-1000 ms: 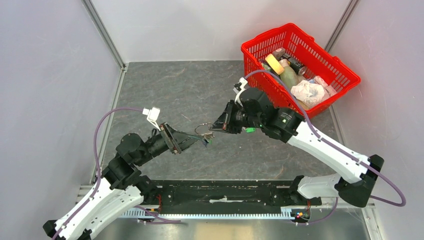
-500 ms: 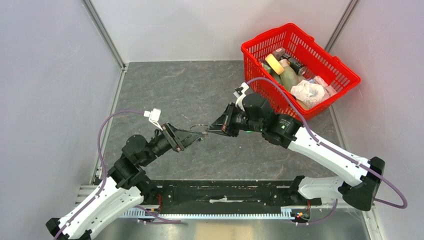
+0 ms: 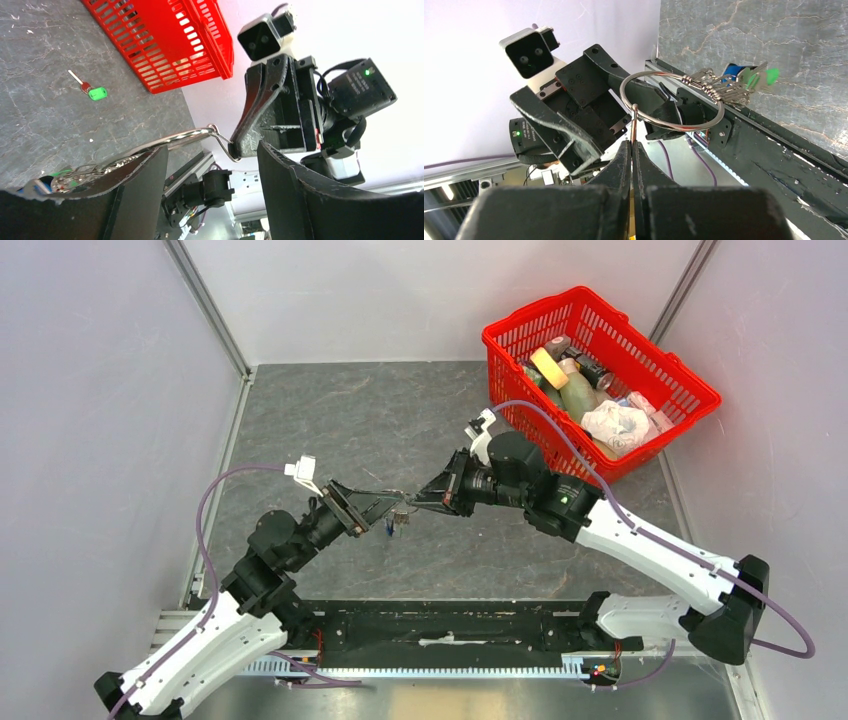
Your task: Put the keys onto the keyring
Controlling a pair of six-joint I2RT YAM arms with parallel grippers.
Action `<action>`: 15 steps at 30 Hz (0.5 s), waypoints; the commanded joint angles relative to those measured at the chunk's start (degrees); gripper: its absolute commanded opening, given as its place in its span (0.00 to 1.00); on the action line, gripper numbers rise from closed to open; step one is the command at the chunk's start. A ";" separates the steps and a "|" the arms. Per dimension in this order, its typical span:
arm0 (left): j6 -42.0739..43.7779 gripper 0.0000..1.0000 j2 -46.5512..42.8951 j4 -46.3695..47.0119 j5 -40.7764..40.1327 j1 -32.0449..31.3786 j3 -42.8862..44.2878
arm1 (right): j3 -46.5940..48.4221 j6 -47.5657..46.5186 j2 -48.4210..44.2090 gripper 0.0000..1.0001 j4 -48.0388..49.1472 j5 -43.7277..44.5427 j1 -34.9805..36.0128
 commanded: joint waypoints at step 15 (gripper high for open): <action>-13.26 0.59 6.05 13.15 0.36 0.03 -2.54 | -3.72 -2.22 -4.79 0.00 10.29 -1.94 0.53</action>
